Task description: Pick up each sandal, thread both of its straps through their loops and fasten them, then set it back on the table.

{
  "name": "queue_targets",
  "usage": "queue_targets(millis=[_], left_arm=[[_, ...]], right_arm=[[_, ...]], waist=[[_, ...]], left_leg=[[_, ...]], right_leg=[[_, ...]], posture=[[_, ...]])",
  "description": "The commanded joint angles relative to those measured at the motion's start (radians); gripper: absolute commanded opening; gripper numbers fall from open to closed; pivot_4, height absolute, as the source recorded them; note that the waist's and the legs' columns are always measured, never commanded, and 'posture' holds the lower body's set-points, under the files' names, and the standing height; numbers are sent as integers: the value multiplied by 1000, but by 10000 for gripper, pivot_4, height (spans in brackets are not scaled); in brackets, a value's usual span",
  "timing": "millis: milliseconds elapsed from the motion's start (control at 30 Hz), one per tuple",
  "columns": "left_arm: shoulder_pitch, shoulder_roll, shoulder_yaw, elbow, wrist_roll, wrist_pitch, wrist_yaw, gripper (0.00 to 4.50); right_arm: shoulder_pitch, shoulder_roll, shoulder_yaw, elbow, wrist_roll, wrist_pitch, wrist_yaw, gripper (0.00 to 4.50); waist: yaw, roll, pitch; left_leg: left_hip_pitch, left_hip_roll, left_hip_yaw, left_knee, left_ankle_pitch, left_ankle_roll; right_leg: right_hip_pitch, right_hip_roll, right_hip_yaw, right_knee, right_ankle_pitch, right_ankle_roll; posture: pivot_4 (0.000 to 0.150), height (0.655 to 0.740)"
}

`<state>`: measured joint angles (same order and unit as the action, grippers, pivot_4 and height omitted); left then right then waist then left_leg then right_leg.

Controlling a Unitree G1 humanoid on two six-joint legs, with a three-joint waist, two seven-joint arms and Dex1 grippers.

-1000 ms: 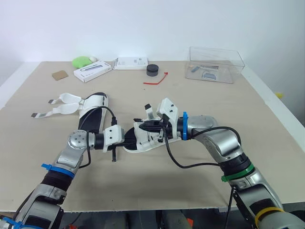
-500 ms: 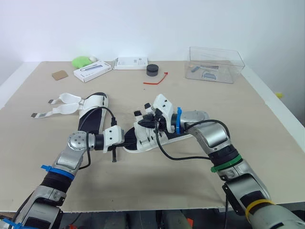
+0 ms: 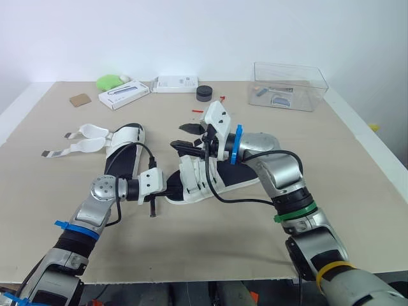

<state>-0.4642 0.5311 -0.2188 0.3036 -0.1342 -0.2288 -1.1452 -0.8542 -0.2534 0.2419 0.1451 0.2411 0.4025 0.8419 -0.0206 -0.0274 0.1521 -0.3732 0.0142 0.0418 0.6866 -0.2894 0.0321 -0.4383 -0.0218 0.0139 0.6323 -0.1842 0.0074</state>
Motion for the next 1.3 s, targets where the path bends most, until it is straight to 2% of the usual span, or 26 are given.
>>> queue_targets(millis=[33, 100, 133, 433, 567, 667, 733, 767, 933, 1033, 1200, 1233, 1267, 1300], left_arm=[[26, 5, -40, 39, 44, 34, -16, 0], [29, 6, -38, 34, 41, 36, -16, 0], [31, 7, -38, 31, 40, 37, -17, 0], [34, 1, -35, 21, 35, 43, -11, 0], [33, -2, -34, 21, 35, 43, -8, 0], [38, -3, -33, 16, 34, 43, -7, 0], [40, -2, -32, 10, 32, 45, -7, 0], [41, -1, -31, 7, 30, 45, -7, 0], [37, 7, -13, -23, 13, 61, -9, 0], [32, 9, 8, -60, -10, 89, -8, 0], [28, 16, 67, -160, -113, 191, -20, 0], [30, 17, 79, -181, -132, 211, -19, 5233], [34, 22, 91, -208, -153, 228, -24, 7073], [40, 31, 100, -235, -170, 244, -34, 12095]], right_arm=[[0, 7, 7, 2, 10, 21, 29, 13296], [4, 2, 27, 36, -10, 24, 49, 1847], [1, 1, 38, 61, -25, 19, 55, 274], [-86, -16, 133, 302, -192, -82, 89, 274], [-109, -14, 124, 314, -203, -79, 115, 274], [-140, -26, 48, 276, -169, -75, 93, 274], [-161, -42, -20, 256, -127, -81, 90, 6657], [-168, -55, -47, 254, -113, -87, 96, 8105], [-197, -182, -167, 360, -56, -161, 180, 29428], [-171, -274, -163, 497, -83, -264, 288, 43926], [-157, -319, -107, 708, -138, -439, 461, 44564], [-163, -315, -100, 740, -151, -469, 476, 45000], [-169, -308, -90, 769, -162, -501, 504, 45000], [-180, -296, -85, 798, -170, -529, 520, 45000]], waist=[[0, 0, 0], [0, 0, 0], [0, 0, 0], [-1, 0, 0], [-1, 0, 0], [0, 0, 0], [0, 0, 0], [0, 0, 0], [0, 0, 0], [0, 0, 0], [-4, 2, 3], [-7, 3, 5], [-10, 3, 6], [-12, 3, 6]], left_leg=[[0, 0, 0, 0, 0, 0], [0, 0, 0, 0, 0, 0], [0, 0, 0, 0, 0, 0], [0, 0, 1, 0, 0, 0], [0, 0, 0, 0, 0, 0], [0, -1, 1, 0, 0, 0], [0, -1, 1, 0, 0, 0], [0, -1, 1, 0, 0, 0], [-1, -1, 0, -1, -1, -1], [-1, -1, 0, -1, -1, -1], [-2, -1, 2, -2, -1, 0], [-2, -1, 5, -2, -1, 0], [-2, 0, 6, -2, -1, 0], [-3, 0, 7, -3, -1, 0]], right_leg=[[0, 0, 0, 0, 0, 0], [0, 0, 0, 0, 0, 0], [0, 0, 0, 0, 0, 0], [0, 1, 0, 0, 0, 0], [0, 1, -1, 0, 0, 0], [0, 0, 0, 0, 0, 0], [0, -1, 0, 0, 0, 0], [0, -1, 0, 0, 0, 0], [-1, -3, -1, -1, 0, 0], [-1, -2, 0, -2, 0, 0], [-2, 0, 2, -3, 0, 0], [-3, 1, 4, -2, 0, 1], [-4, 1, 5, -2, 0, 1], [-5, 1, 6, -2, 0, 1]], posture=[[1500, 7400], [1500, 7400], [1500, 7400], [1500, 7400], [1500, 7400], [1500, 7400], [1500, 7400], [1500, 7400], [1500, 7400], [1500, 7400], [1500, 7400], [1500, 7400], [1500, 7400], [1500, 7400]])
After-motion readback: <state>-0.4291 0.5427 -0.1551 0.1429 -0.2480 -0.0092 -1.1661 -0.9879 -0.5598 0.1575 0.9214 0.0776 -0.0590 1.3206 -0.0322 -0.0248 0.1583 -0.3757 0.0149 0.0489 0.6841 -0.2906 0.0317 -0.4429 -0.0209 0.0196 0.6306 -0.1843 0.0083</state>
